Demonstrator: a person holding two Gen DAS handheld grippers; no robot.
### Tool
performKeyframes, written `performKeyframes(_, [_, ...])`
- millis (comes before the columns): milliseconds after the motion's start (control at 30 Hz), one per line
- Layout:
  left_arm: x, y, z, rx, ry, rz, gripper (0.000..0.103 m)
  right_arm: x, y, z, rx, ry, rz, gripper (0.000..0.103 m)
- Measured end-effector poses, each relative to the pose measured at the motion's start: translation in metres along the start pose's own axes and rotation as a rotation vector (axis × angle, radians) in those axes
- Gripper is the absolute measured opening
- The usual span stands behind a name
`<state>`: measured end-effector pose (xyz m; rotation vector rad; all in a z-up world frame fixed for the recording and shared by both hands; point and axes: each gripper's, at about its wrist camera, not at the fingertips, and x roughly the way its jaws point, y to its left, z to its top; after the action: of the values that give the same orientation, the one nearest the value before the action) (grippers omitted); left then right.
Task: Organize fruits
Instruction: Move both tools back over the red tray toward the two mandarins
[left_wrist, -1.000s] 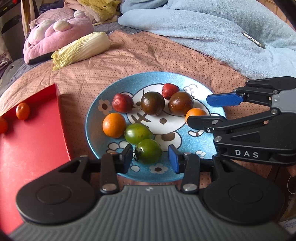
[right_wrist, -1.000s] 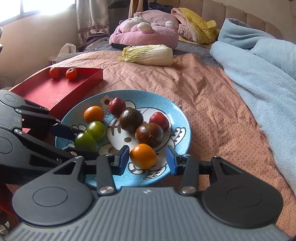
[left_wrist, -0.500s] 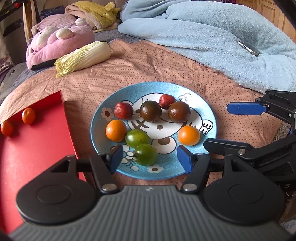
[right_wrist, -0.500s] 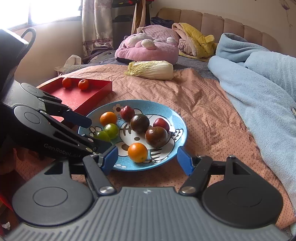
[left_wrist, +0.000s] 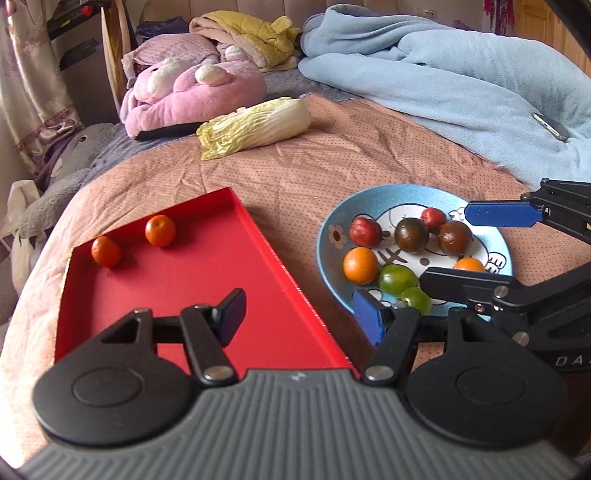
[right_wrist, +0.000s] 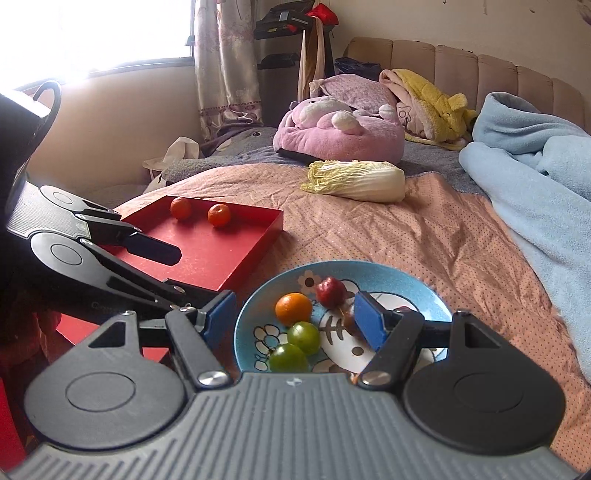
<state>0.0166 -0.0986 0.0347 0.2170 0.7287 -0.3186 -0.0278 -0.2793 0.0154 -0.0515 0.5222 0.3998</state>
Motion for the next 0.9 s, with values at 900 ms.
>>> performKeyframes(900, [0.030, 0.138, 0.015, -0.214, 0.048, 0.240, 0.072, 0.096, 0.087, 0.072, -0.167, 0.033, 0.156, 0.100])
